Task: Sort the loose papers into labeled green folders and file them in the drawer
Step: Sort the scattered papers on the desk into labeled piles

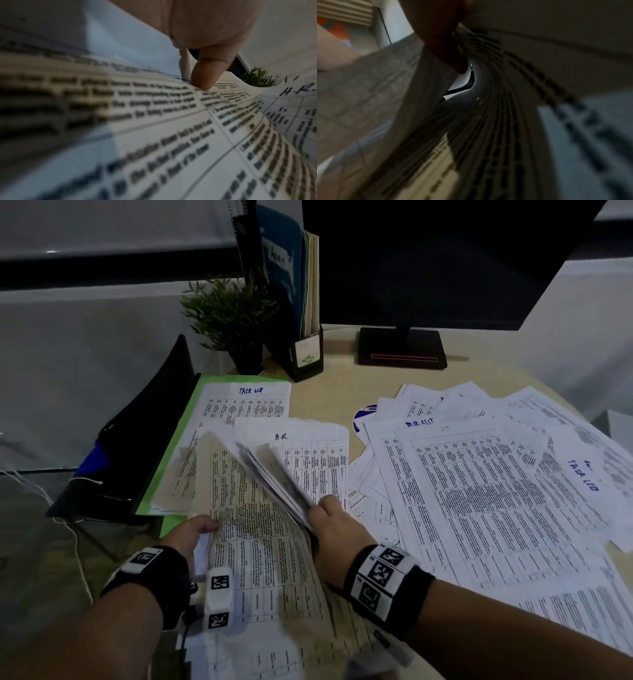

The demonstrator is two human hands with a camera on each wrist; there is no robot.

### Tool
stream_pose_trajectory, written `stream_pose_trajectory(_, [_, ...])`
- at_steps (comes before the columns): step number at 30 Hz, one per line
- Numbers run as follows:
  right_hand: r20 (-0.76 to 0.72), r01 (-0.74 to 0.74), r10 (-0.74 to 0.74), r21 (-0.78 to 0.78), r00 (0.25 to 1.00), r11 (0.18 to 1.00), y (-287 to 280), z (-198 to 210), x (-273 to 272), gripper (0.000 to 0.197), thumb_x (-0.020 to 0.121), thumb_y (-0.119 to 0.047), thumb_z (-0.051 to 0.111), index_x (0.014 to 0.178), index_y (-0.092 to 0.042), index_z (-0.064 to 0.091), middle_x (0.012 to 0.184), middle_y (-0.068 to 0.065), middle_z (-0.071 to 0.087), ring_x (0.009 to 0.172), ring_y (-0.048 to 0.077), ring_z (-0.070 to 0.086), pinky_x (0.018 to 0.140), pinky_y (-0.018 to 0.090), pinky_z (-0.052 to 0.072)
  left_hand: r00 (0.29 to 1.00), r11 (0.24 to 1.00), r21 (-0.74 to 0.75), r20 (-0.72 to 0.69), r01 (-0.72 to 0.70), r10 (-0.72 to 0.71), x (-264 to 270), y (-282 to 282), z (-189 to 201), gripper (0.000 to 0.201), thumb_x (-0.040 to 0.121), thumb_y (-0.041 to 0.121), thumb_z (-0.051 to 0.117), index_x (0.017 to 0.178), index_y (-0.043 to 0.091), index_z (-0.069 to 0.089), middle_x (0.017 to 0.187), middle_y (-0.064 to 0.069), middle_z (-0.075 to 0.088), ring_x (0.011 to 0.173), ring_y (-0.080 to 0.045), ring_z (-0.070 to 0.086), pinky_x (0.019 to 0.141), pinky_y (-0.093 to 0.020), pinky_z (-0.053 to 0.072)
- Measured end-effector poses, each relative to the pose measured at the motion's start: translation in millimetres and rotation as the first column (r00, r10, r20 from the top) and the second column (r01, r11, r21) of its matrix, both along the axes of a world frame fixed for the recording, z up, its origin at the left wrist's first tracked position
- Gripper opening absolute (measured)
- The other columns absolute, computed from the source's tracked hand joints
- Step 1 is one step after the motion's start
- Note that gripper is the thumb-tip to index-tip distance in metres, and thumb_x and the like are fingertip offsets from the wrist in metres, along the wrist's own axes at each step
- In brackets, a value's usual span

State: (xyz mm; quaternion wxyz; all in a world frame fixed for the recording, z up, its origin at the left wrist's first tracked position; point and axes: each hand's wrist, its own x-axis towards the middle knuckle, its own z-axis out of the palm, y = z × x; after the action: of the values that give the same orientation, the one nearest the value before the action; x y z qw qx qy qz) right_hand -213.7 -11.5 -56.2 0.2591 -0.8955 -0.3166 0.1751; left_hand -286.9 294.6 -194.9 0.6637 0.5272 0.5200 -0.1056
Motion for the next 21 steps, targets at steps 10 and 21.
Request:
stream_pose_trajectory(10, [-0.606,0.632,-0.457,0.099,0.651,0.768,-10.4,-8.4,27.3,0.056,0.083,-0.007,0.062,0.130,-0.014,0.033,0.105,0.002,0.060,0.072,0.010,0.057,0.049,0.015,0.042,1.000,0.999,-0.029,0.016,-0.012,0.013,1.2,16.3,-33.1,0.103,0.023,0.038,0.085,0.120,0.015,0.060,0.140,-0.014,0.048,0.121,-0.044,0.049,0.097,-0.065,0.033])
stream_pose_trajectory(21, [-0.356,0.494,-0.461,0.000,0.813,0.870,-32.1,-3.4,49.6,0.018,0.090,-0.005,0.051,0.102,-0.013,0.061,0.077,-0.002,0.059,0.067,0.013,0.055,0.065,0.021,0.043,0.996,0.992,0.089,0.030,0.086,-0.089,25.0,-46.6,62.8,0.038,0.078,0.021,0.069,0.109,0.001,0.061,0.114,-0.016,0.061,0.107,-0.037,0.057,0.096,-0.046,0.043])
